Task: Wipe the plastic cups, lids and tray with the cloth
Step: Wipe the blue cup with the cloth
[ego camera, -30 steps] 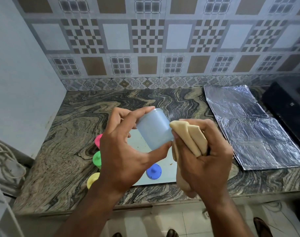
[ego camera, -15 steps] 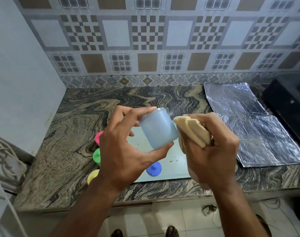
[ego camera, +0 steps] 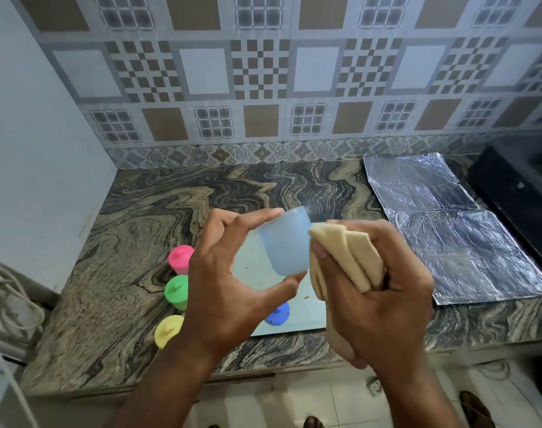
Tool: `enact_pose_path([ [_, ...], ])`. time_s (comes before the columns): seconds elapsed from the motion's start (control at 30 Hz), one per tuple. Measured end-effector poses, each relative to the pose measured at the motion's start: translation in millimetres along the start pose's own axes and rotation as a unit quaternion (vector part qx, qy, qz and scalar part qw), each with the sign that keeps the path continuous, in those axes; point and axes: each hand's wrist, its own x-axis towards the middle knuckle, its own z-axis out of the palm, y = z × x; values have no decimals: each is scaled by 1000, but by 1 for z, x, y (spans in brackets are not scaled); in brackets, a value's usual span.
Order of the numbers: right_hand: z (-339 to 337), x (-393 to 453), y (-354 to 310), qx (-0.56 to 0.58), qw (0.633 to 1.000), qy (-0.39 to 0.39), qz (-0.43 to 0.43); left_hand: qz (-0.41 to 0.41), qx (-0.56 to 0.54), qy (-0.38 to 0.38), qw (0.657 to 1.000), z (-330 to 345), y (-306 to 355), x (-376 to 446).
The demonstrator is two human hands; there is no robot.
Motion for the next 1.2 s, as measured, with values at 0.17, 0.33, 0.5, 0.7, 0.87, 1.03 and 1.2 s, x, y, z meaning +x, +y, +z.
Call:
enact_pose_path([
  [0.17,7,14,-4,-64,998,-16,-19,51,2,18,999,3,6,-4],
  [0.33,16,19,10,-41,997,-3,61,24,-27,26,999,4,-4,-12],
  [0.5,16,9,9,68,992,62,90,-54,-207,72,974,9,-12,-15],
  [0.7,26,-16,3,77,996,47,27,-83,-335,39,938,13,-9,-15],
  [0.87,18,-13,6,20,999,34,25,-52,-173,58,982,4,-14,-13],
  [1.03,17,-5,2,-44,998,-22,-27,2,6,47,999,1,-1,-12],
  [1.2,17,12,1,-52,999,-9,1,33,0,40,999,1,-3,-17],
])
